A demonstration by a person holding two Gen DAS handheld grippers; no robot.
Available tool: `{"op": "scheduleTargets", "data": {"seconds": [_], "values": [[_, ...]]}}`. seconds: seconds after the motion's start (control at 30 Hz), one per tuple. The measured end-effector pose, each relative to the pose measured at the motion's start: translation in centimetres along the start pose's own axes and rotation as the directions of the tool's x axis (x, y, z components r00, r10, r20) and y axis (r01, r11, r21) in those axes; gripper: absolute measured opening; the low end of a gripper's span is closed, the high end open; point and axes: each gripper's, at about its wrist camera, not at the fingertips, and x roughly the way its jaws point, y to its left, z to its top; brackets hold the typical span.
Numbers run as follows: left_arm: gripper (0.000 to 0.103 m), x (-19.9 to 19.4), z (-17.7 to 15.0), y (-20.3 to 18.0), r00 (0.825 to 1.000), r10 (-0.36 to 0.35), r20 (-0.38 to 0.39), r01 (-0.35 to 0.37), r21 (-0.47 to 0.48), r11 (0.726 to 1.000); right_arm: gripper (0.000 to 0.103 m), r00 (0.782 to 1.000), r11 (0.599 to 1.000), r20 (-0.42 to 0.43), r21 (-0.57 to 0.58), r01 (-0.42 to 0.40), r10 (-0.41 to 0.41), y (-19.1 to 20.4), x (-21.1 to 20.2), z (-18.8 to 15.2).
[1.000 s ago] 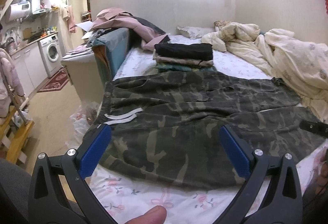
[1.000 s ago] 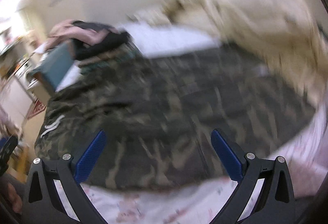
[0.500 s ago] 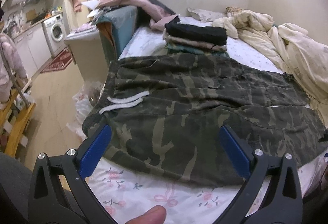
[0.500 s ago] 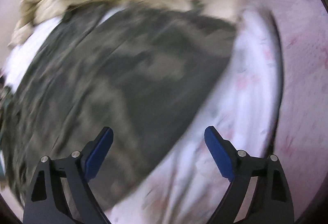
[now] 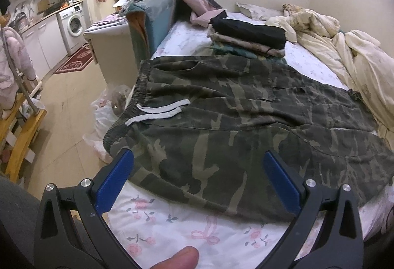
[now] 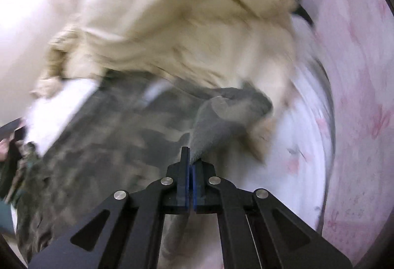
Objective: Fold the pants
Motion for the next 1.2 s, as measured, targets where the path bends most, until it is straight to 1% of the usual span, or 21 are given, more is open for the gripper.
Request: {"op": "scheduleTargets", "data": {"seconds": [0.1,0.17,0.23,0.27,0.3,0.33,0.37,0.4,0.47,0.5,0.57,0.6,0.67,0.7,0.73,0.8,0.83,0.97,1.0,1.07,1.2], "values": [[0.103,0.6,0.7,1.7,0.999,0.031,-0.022,-0.032,-0.035,0.999,0.0,0.996,0.998,0.06,0.012,-0.065,0.064,0.8,-2.1,0.3],[0.103,1.4,1.1,3.7,0.997,0.064,-0.05,-0.068,-0.086,0.994,0.0,0.993,0.996,0.087,0.035,-0.081,0.077,1.2,-2.8,0.5],[0.103,2.8,1.6,7.1,0.985,0.128,-0.112,-0.148,-0.185,0.972,0.0,0.992,0.995,0.094,0.05,-0.088,0.083,1.3,-3.4,0.4],[0.103,3.3,1.5,8.3,0.98,0.143,-0.138,-0.172,-0.221,0.96,0.0,0.992,0.994,0.095,0.059,-0.091,0.085,1.3,-3.5,0.4],[0.103,4.4,1.4,10.4,0.968,0.161,-0.191,-0.212,-0.282,0.936,0.0,0.992,0.994,0.095,0.067,-0.091,0.084,1.4,-3.3,0.4],[0.103,5.0,1.1,11.5,0.961,0.167,-0.219,-0.232,-0.315,0.92,0.0,0.992,0.993,0.1,0.076,-0.087,0.079,1.5,-3.1,0.5],[0.102,6.1,0.6,13.3,0.95,0.16,-0.267,-0.256,-0.379,0.889,0.0,0.992,0.993,0.104,0.084,-0.086,0.077,1.5,-3.1,0.7],[0.102,7.2,0.0,14.3,0.943,0.144,-0.301,-0.267,-0.421,0.867,0.0,0.992,0.993,0.108,0.091,-0.082,0.072,1.5,-3.2,0.8],[0.102,9.0,-0.9,15.2,0.925,0.127,-0.358,-0.292,-0.457,0.84,0.0,0.991,0.991,0.113,0.104,-0.082,0.07,1.4,-3.3,0.8],[0.101,10.3,-1.5,15.6,0.917,0.102,-0.385,-0.292,-0.477,0.829,0.0,0.991,0.99,0.114,0.112,-0.082,0.07,1.4,-3.3,0.9],[0.085,12.2,-2.7,15.6,0.904,0.034,-0.426,-0.276,-0.523,0.806,0.0,0.992,0.99,0.11,0.118,-0.077,0.064,1.5,-3.1,0.9],[0.076,13.0,-3.2,15.3,0.906,-0.005,-0.424,-0.25,-0.545,0.8,0.0,0.992,0.99,0.107,0.118,-0.073,0.06,1.5,-2.9,0.9],[0.046,14.1,-3.2,14.5,0.91,-0.032,-0.414,-0.211,-0.526,0.824,0.0,0.993,0.991,0.104,0.117,-0.069,0.057,1.6,-2.9,0.8],[0.016,14.2,-3.0,14.0,0.913,-0.039,-0.407,-0.191,-0.509,0.839,0.0,0.993,0.99,0.103,0.119,-0.07,0.057,1.6,-2.9,0.8],[0.009,14.1,-2.9,13.8,0.915,-0.034,-0.403,-0.187,-0.497,0.847,0.0,0.993,0.99,0.104,0.121,-0.071,0.058,1.6,-2.9,0.8],[0.003,13.1,-2.4,13.5,0.93,-0.032,-0.367,-0.162,-0.486,0.859,0.0,0.992,0.989,0.112,0.127,-0.076,0.062,1.5,-3.2,0.9],[0.003,12.5,-2.0,13.5,0.933,-0.03,-0.36,-0.159,-0.484,0.861,0.0,0.991,0.988,0.115,0.133,-0.079,0.063,1.5,-3.2,1.0],[0.002,10.5,-0.5,13.8,0.944,-0.07,-0.321,-0.112,-0.516,0.849,0.0,0.986,0.976,0.149,0.19,-0.106,0.079,0.8,-4.0,2.0],[0.002,9.8,0.0,14.0,0.948,-0.081,-0.308,-0.098,-0.524,0.846,0.0,0.983,0.97,0.16,0.21,-0.12,0.087,0.7,-4.3,2.6],[0.002,8.9,1.2,14.8,0.949,-0.123,-0.29,-0.065,-0.562,0.825,0.0,0.979,0.963,0.181,0.235,-0.135,0.093,1.0,-4.8,3.7],[0.001,7.7,4.5,15.7,0.958,-0.158,-0.238,-0.016,-0.596,0.803,0.0,0.972,0.951,0.211,0.267,-0.156,0.101,2.5,-5.0,6.2]]}}
